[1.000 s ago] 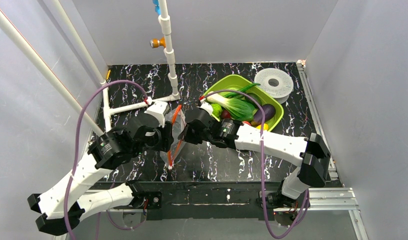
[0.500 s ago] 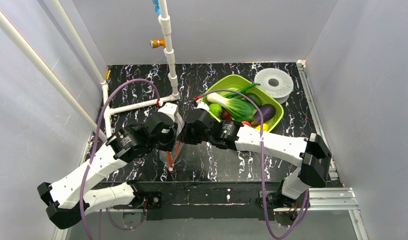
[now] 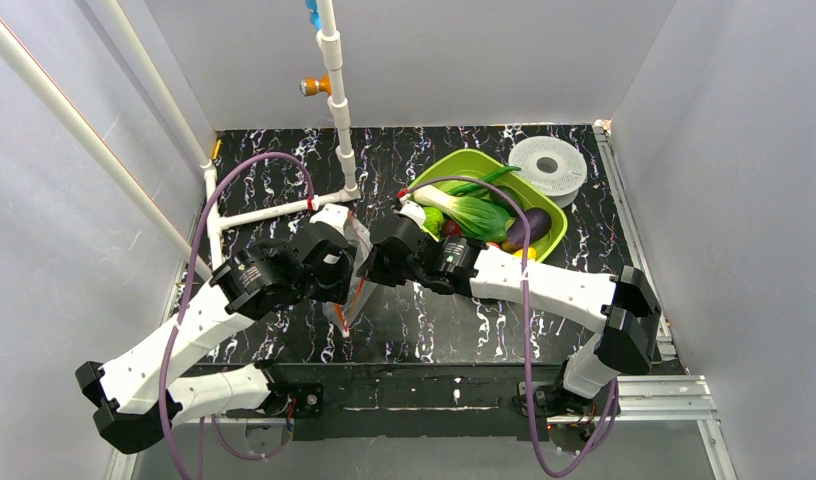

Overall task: Place the food in the zip-top bag and seal the zipper
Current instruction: Open the zipper of the food storage bag.

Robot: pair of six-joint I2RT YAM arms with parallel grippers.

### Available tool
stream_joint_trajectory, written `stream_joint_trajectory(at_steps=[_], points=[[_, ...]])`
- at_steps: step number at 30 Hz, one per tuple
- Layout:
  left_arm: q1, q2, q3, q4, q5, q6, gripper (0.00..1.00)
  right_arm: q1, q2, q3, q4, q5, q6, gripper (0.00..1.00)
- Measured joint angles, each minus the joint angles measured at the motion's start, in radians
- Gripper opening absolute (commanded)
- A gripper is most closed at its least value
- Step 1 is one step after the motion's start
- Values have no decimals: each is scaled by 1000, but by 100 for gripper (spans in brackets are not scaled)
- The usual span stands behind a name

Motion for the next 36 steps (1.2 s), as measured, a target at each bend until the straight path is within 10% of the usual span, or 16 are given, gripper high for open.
stream_joint_trajectory(at_steps=[22,36], points=[[-2,86,-26,-16,-183,7,46,9,90,200,-247,49,296,1],[-8,60,-29,9,-214,79,0,7,127,266,-279,68,285,1]])
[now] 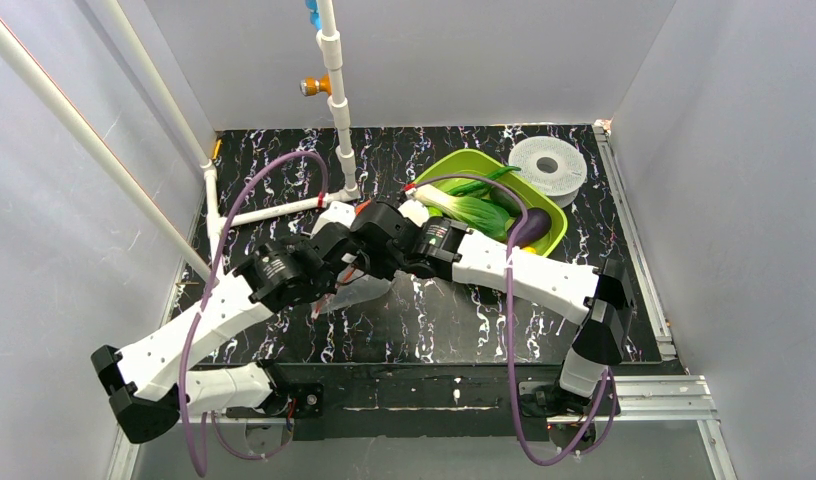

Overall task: Place the food in the zip-top bag and seal the zipper
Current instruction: Open the zipper of the food storage bag.

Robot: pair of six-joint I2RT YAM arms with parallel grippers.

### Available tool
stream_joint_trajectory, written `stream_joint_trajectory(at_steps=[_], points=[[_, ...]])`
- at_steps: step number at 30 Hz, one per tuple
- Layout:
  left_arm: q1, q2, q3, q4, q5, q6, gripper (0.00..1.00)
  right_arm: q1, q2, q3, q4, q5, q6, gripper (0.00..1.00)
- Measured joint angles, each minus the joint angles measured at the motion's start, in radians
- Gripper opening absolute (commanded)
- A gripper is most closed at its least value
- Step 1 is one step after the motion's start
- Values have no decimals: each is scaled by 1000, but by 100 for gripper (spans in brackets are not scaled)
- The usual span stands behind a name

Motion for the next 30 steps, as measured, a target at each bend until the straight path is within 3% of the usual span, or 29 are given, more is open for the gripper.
stream_joint_trajectory(at_steps=[3,8,14,24,30], points=[[0,-67,-6,37,84,19,0,-1,-9,-56,119,-34,-170,1],[0,-229,-86,151,302,38,0,-28,-78,-318,446,-243,-477,1],[2,-338,-157,225,469,-1,0,-74,-163,-547,706,-456,-584,1],[2,-108,-53,102,288,-41,14,-76,-191,-560,762,-488,-593,1],[2,-41,21,72,177,-11,40,-61,-191,-506,712,-447,-609,1]])
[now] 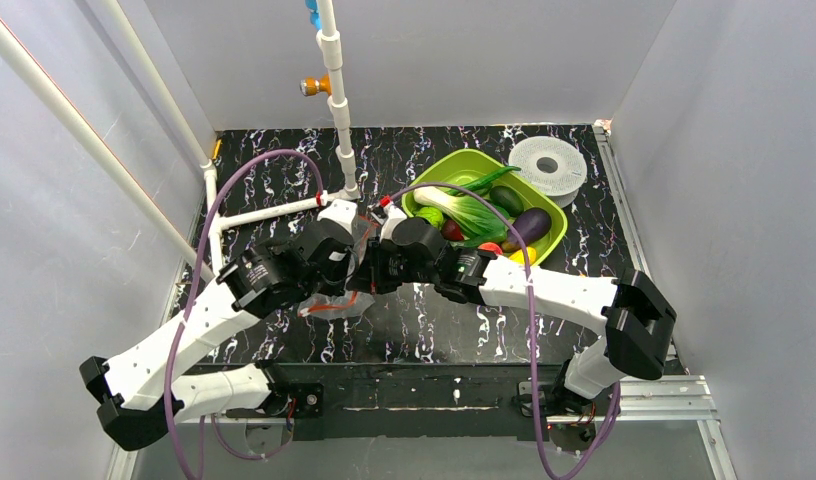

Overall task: Place the food in the zip-top bag and seal the zipper
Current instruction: Open the zipper of the food storage bag.

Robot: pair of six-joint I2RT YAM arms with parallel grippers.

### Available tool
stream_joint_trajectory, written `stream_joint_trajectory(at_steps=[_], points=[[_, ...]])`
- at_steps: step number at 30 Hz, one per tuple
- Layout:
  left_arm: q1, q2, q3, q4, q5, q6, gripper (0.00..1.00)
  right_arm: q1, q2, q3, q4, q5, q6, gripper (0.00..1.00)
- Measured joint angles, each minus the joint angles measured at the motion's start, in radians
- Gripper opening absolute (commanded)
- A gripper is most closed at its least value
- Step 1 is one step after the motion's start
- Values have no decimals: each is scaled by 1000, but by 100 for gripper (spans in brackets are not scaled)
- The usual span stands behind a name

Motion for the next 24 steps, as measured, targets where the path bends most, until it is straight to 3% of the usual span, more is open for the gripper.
stream_joint_trajectory(at_steps=[4,10,12,16,20,24], points=[[0,-1,13,-6,-56,17,52,3,0,11,-10,11,-5,1],[0,14,19,-3,-106,32,51,9,0,16,-18,18,-5,1],[0,28,24,-2,-125,34,45,12,0,25,-21,21,-6,1],[0,37,26,-4,-158,39,16,18,0,42,-40,29,-9,1],[0,35,37,-14,-204,48,0,23,2,44,-47,30,-19,1],[0,18,58,-44,-249,64,0,21,22,55,-49,12,-36,1]])
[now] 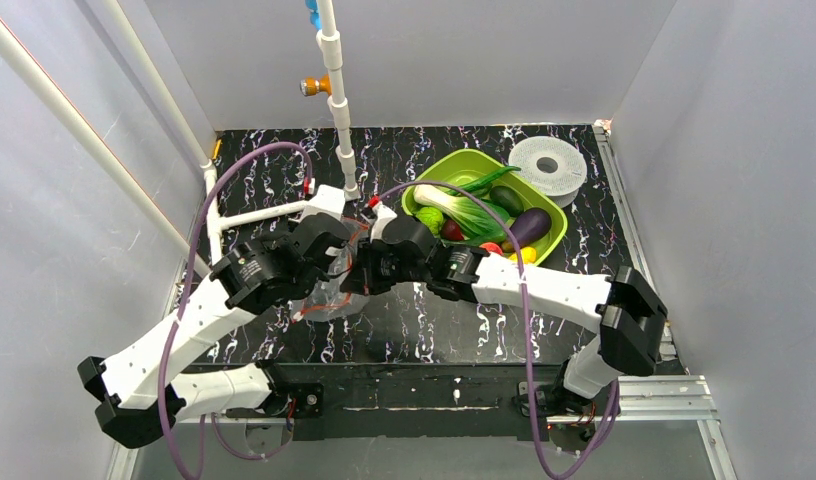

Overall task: Place the food in the zip-top bag and seal the zipper
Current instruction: Open the zipper of the food storage bag.

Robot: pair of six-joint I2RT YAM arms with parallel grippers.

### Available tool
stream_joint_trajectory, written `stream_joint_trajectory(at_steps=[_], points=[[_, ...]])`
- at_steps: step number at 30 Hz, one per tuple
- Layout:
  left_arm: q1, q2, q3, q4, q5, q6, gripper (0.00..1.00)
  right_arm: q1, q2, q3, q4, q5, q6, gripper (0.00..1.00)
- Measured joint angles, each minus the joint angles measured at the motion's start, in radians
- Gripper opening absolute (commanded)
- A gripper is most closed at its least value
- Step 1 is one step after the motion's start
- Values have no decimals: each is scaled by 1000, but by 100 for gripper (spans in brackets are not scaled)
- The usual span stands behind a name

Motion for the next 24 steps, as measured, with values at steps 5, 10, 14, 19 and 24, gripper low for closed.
stream_joint_trajectory(at_steps=[5,10,14,19,24], points=[[0,7,103,-81,-58,22,0,-39,89,83,48,-152,3,1],[0,33,152,-156,-99,20,0,-83,229,236,72,-293,37,26],[0,62,101,-143,-108,12,0,-101,237,222,82,-325,77,44],[10,168,-61,-47,-89,25,0,-158,140,-11,112,-373,136,72],[40,258,-134,100,-4,70,0,-215,14,-176,58,-370,118,81]])
